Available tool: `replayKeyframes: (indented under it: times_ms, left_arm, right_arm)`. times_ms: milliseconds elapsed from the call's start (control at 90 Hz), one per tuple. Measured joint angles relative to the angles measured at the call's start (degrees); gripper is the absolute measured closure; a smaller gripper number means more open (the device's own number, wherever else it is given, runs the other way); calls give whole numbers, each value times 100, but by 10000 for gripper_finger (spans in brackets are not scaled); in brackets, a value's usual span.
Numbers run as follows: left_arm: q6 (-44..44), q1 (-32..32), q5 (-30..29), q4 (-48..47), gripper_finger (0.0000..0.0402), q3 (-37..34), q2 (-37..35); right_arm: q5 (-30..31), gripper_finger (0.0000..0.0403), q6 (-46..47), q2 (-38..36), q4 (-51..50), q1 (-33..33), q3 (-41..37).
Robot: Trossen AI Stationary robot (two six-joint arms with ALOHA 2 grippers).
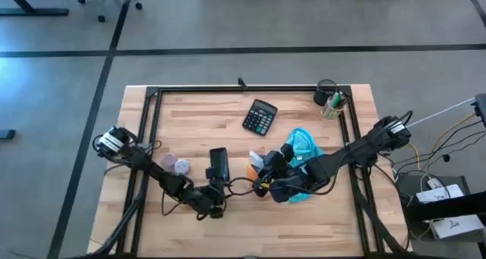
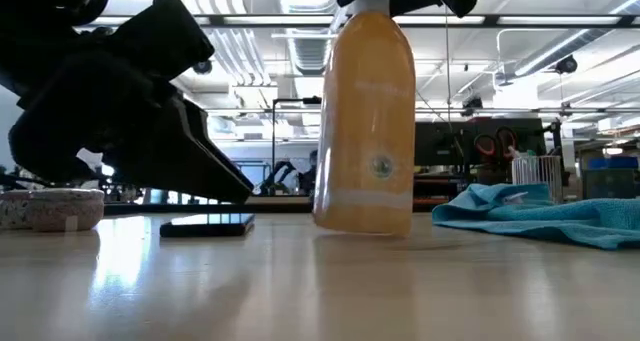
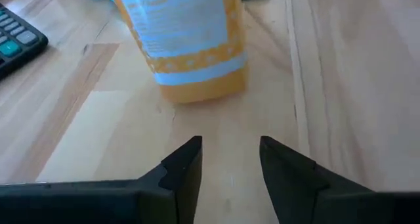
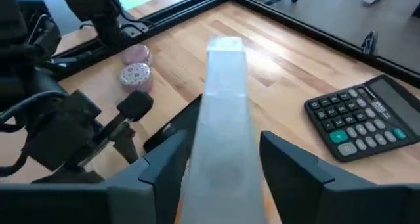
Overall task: Apply microfiber cloth
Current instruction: Spray the front and back of the cellphone using the spray bottle
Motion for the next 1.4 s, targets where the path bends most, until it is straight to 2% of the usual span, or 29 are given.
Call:
replayKeyframes:
  times_ms: [456, 711, 967, 1144, 1267, 1400]
  left_arm:
    - [12, -2, 0, -6, 272, -1, -31]
    - [-11, -86, -2, -244, 274, -2, -544]
    - [-480, -97, -176, -1426, 284, -2, -1460]
    - [-1095, -25, -503, -2166, 277, -2, -2064]
    - [-1724, 153, -79, -2938, 259, -2, -2441]
    - [-1902, 284, 286, -3817, 239, -2, -2694]
  right_arm:
    - [76, 174, -1360, -2, -15, 0, 746]
    - [-272, 175, -2240, -297, -1102, 36, 1294]
    - [-284, 210, -2666, -964, -2490, 103, 1504]
    - [-740, 226, -2643, -1240, -3615, 101, 1394]
    - [-1000, 233, -2430, -1276, -3994, 101, 1257]
    - [-1230, 235, -2377, -1272, -3959, 103, 916]
